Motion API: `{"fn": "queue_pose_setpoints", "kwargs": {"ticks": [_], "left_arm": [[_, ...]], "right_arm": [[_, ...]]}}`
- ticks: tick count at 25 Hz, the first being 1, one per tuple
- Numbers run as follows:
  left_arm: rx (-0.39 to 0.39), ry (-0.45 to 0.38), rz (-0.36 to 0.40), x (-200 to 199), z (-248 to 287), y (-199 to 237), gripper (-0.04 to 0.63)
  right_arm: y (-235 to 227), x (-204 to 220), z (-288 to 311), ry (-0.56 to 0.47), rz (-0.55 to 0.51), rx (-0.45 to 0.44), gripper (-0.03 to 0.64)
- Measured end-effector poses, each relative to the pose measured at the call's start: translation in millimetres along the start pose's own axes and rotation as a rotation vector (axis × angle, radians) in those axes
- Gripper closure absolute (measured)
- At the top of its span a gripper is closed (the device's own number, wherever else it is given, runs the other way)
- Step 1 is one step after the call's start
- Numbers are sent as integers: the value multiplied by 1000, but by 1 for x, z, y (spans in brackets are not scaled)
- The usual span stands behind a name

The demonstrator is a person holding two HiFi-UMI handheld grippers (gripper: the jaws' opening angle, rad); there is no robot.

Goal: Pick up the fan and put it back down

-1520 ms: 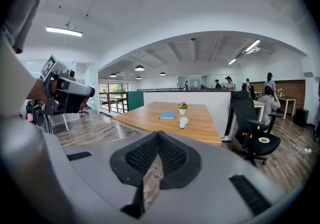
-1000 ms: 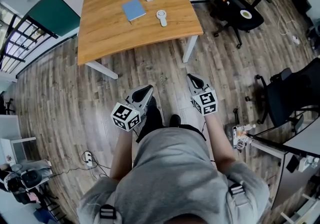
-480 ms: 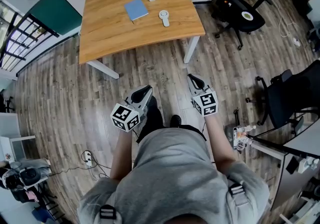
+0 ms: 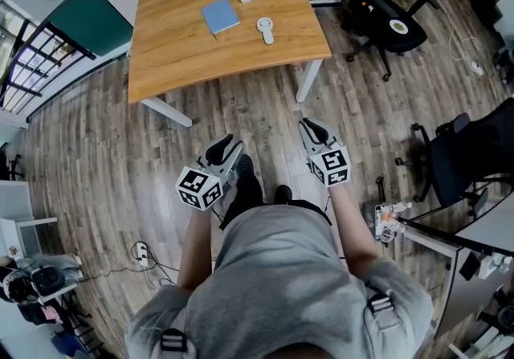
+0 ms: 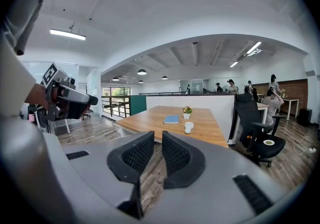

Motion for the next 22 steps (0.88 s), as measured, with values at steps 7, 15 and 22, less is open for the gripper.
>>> {"fn": "queue_pose_setpoints", "kwargs": {"ticks": [7,15,22], "left_arm": [[11,15,8,-1,5,4,426],[9,40,24,-2,15,10,322],[11,47,27,-3,19,22,299]], "right_arm": [[-1,-2,8,-16,20,-28,497],[-3,2,17,9,46,-57,350],[-5,4,27,34,45,-50,287]]}}
Point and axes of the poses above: the fingertips, and each gripper's own axes: z forward along the fingers, y to its left, x out of its underside, the point moved 10 cm from there along -z, backward along the fingers, and after that the axes turned 13 degrees about z, right-handed, at the moved point
